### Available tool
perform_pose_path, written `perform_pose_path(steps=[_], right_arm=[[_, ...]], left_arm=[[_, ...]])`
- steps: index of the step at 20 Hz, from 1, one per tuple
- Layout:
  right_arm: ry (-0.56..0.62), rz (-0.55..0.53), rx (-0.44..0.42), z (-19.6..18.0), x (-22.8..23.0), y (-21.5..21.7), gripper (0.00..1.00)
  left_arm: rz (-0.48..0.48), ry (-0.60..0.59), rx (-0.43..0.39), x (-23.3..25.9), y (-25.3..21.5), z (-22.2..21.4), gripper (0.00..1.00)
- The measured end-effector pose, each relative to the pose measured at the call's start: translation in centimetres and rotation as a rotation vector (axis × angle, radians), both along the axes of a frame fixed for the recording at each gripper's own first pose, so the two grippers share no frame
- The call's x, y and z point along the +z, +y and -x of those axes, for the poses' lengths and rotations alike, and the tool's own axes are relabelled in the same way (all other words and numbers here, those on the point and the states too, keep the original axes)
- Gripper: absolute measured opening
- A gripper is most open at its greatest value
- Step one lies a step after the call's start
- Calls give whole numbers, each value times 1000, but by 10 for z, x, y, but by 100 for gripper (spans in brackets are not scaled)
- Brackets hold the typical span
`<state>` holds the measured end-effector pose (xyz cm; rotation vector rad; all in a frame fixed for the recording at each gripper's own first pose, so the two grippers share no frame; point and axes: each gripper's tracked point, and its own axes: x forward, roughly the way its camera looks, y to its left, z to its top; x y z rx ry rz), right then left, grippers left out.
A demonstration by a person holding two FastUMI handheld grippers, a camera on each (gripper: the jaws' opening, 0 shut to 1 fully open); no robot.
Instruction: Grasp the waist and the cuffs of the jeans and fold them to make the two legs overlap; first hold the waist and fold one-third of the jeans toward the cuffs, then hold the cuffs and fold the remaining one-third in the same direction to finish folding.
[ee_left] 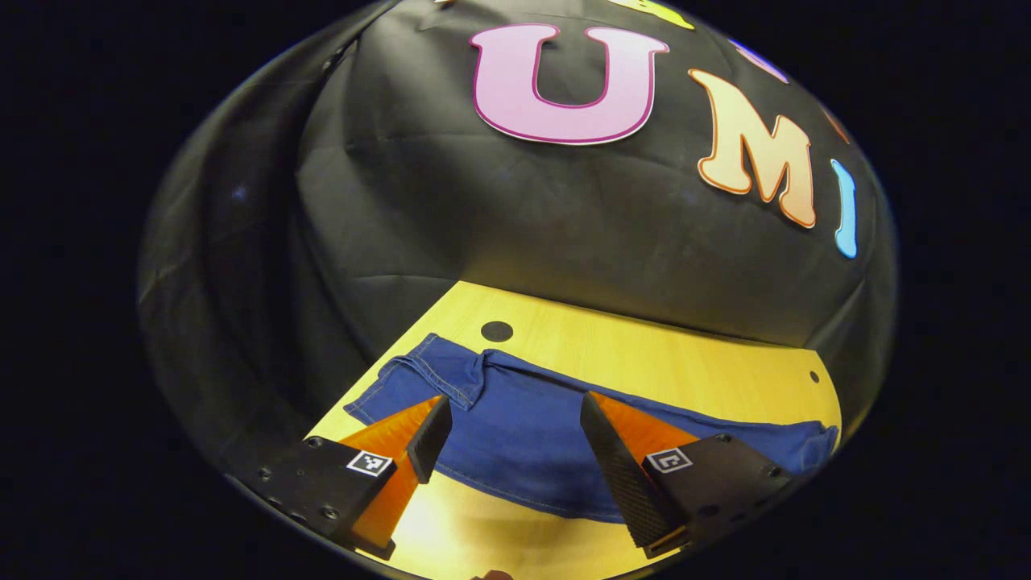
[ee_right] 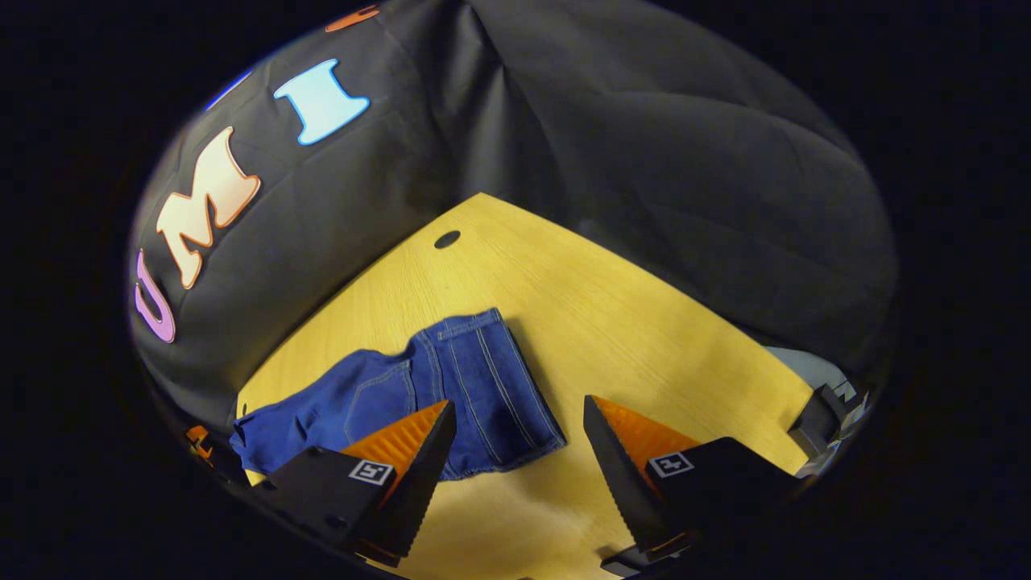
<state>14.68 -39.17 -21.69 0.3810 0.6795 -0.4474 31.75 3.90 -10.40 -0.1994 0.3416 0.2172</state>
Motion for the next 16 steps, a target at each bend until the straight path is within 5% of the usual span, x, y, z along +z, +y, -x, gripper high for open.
perform_pose_path(steps=[10,13,16], right_arm=[[48,30,18,-4,-36,14,95],[38,45,25,-9,-41,16,84],[17,102,42,-14,-45,18,48]], left_arm=[[-13,-20,-2,16,-11,9,94],[-8,-20,4,16,-11,13,94],[-6,-28,5,18,-14,15,95]])
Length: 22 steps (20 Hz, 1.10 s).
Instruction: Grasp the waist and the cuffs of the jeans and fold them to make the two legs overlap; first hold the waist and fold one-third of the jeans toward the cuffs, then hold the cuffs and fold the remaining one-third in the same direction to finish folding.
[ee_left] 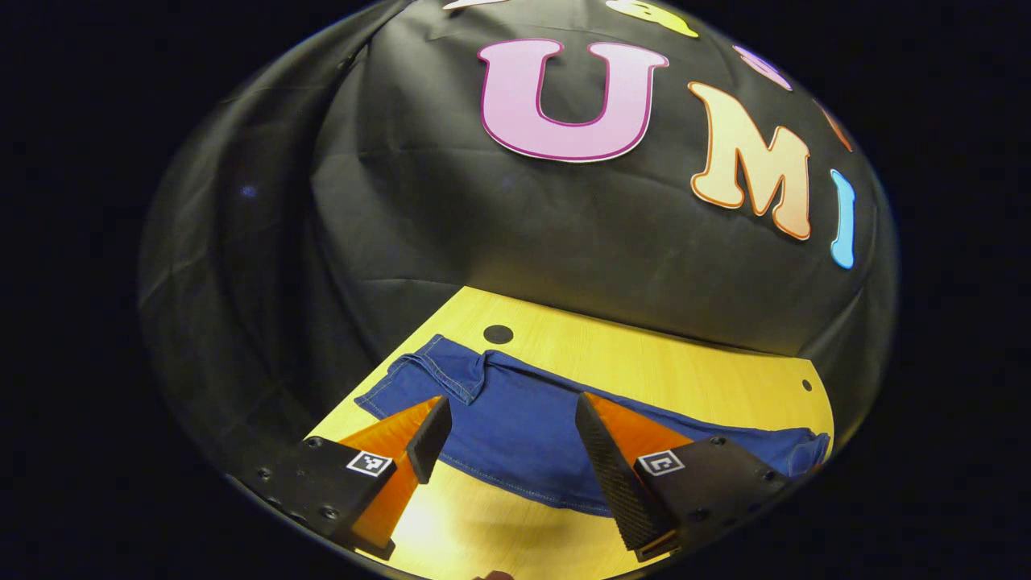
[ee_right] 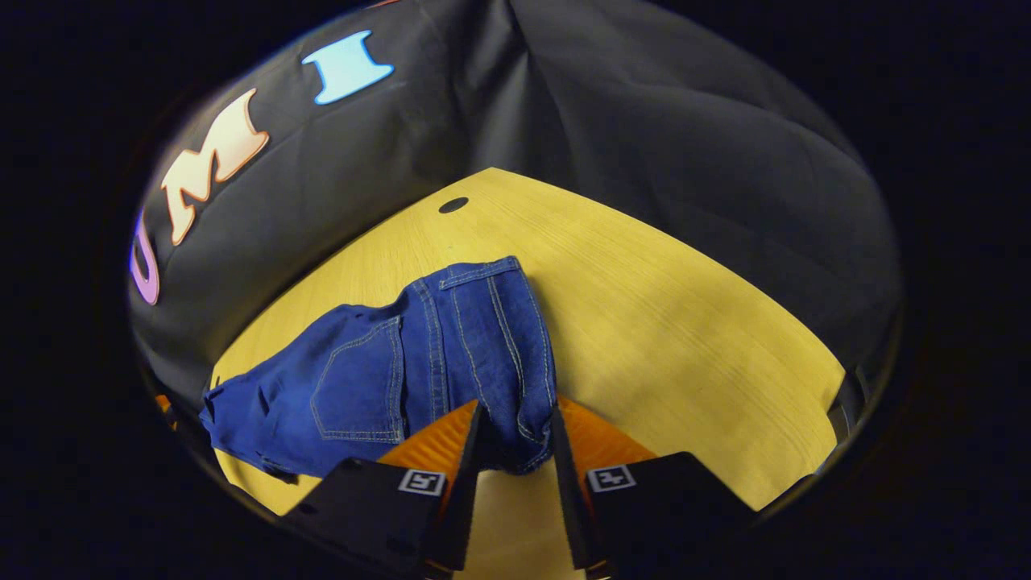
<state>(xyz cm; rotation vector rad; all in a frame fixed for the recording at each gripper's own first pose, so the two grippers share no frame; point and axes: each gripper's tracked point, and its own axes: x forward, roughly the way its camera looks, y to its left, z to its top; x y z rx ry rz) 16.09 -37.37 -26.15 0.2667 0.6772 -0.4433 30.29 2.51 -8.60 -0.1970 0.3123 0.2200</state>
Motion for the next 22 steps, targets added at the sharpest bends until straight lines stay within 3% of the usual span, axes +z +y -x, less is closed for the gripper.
perform_pose_path(steps=[3,7,9,12,15,16,22], right_arm=[[-36,-12,-19,-3,1,0,39],[-116,-108,-57,-7,5,3,17],[-125,-99,-62,-5,9,3,5],[-115,-56,-62,-3,13,4,2],[-137,-14,-91,4,30,2,5],[-137,14,-105,8,35,1,2],[-181,126,-176,19,73,14,5]], left_arm=[[3,-10,-12,3,-3,1,95],[8,-32,-38,8,-16,-3,95],[13,-36,-49,9,-19,-3,95],[25,-38,-66,9,-22,1,95],[63,-41,-99,8,-27,4,95],[69,-39,-114,7,-28,4,95],[12,-52,-230,16,-27,8,95]])
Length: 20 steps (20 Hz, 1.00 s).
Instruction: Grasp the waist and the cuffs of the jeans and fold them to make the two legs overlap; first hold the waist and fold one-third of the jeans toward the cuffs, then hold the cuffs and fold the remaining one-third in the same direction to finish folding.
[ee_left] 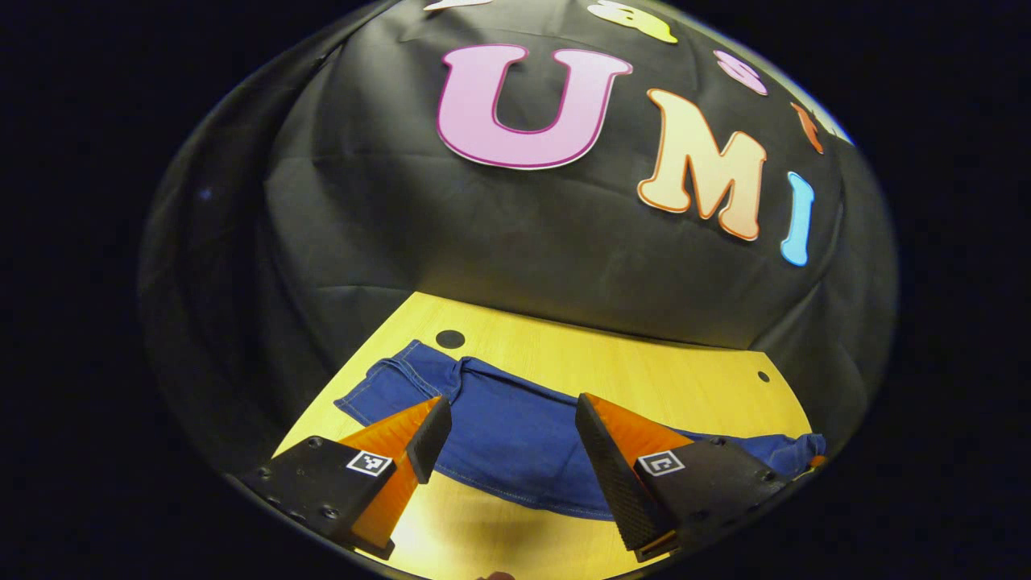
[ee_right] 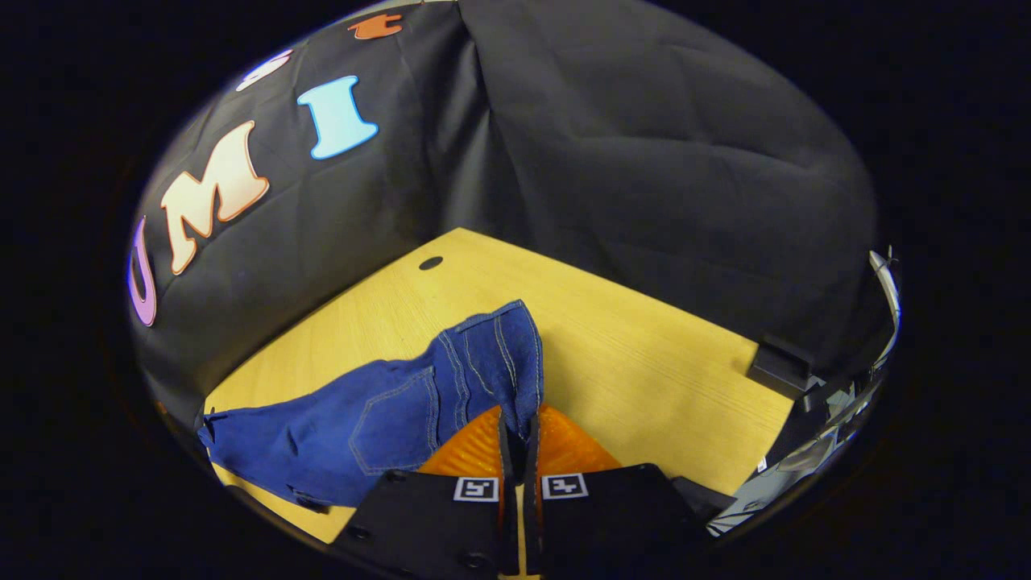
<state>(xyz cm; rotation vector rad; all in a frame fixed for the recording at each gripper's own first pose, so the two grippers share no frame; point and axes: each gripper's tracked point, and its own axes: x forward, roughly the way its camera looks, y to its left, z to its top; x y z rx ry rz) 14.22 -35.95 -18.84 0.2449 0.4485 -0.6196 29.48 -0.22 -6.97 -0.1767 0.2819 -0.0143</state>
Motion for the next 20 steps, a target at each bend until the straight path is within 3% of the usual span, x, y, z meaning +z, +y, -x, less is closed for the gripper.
perform_pose_path(steps=[2,3,6,7,9,13,14,15,20], right_arm=[[-15,54,18,4,15,11,0],[-27,78,28,3,23,19,5],[-66,135,83,3,51,44,1],[-86,149,115,-3,62,55,5],[-126,161,204,-18,81,90,1],[-173,141,430,-67,90,182,5],[-176,116,486,-75,86,213,2],[-177,95,544,-84,81,241,5],[-140,-19,775,-120,35,362,5]], left_arm=[[-7,-14,-46,4,-3,1,95],[-2,-21,-68,6,-5,3,95],[26,-38,-117,6,-9,12,95],[28,-41,-124,3,-8,14,95],[41,-37,-123,-7,-1,22,95],[55,2,-119,-30,16,34,95],[51,8,-113,-34,22,36,95],[50,11,-105,-37,28,38,95],[69,27,-84,-50,46,41,95]])
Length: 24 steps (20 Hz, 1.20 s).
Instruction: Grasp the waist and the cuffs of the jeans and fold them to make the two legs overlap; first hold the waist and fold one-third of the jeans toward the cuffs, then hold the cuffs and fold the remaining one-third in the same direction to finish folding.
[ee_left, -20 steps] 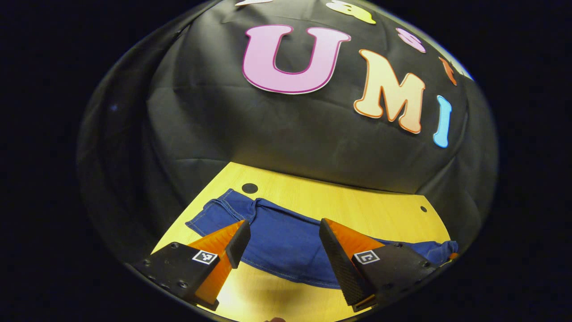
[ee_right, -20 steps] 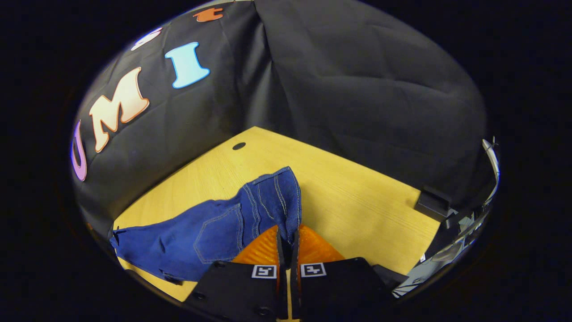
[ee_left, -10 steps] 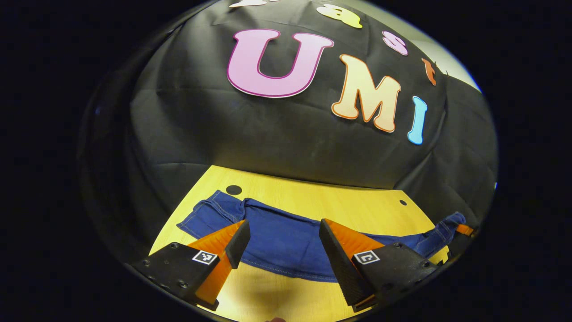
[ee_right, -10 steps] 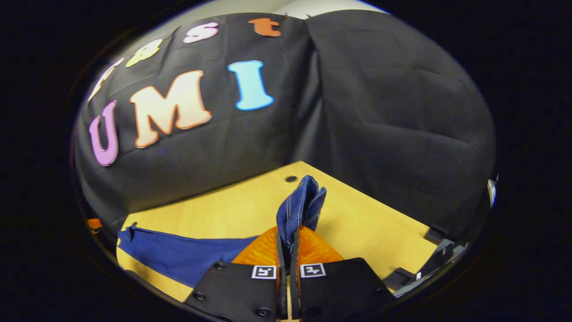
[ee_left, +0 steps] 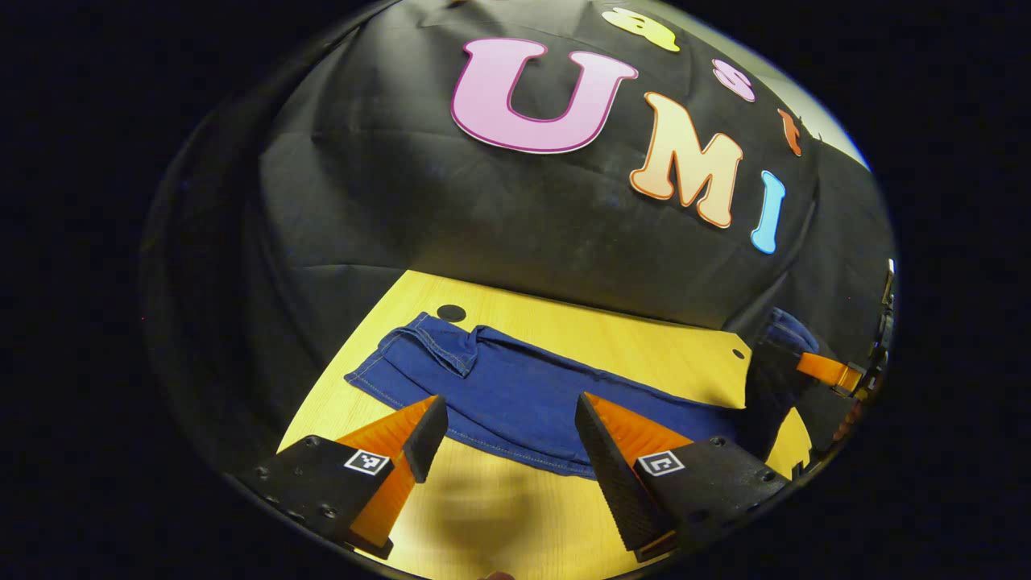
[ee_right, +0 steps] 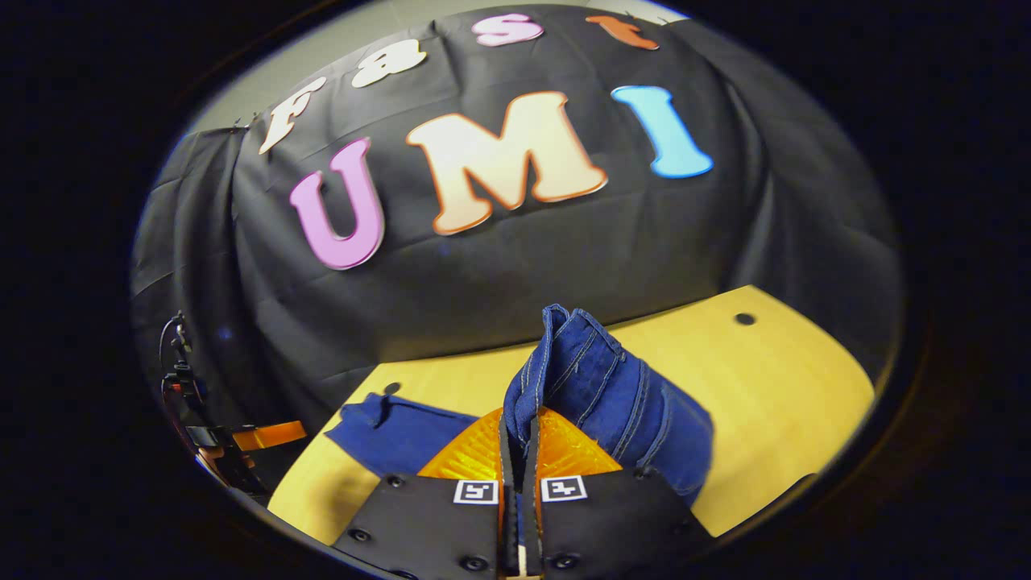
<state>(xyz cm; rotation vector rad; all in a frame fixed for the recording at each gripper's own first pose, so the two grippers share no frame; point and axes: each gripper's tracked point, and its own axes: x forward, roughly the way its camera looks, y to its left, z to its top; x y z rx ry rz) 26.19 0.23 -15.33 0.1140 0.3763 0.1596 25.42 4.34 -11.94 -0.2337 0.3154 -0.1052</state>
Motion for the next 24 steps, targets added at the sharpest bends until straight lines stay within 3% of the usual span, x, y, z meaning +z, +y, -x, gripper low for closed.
perform_pose_path(steps=[5,6,10,17,20,22,24], right_arm=[[121,-63,118,-32,-84,75,5],[157,-54,132,-36,-109,81,1],[272,-3,177,-36,-179,93,5],[300,-1,212,-35,-197,96,9],[322,-62,244,-29,-190,107,29],[311,-120,292,-18,-178,126,63],[251,-65,303,-15,-168,122,98]], left_arm=[[22,11,7,-23,8,4,96],[29,16,10,-26,11,2,96],[52,20,26,-35,20,-3,97],[-5,21,47,-44,40,-17,96],[-20,17,72,-45,62,-34,96],[-45,16,84,-48,81,-54,96],[-82,22,78,-53,100,-71,96]])
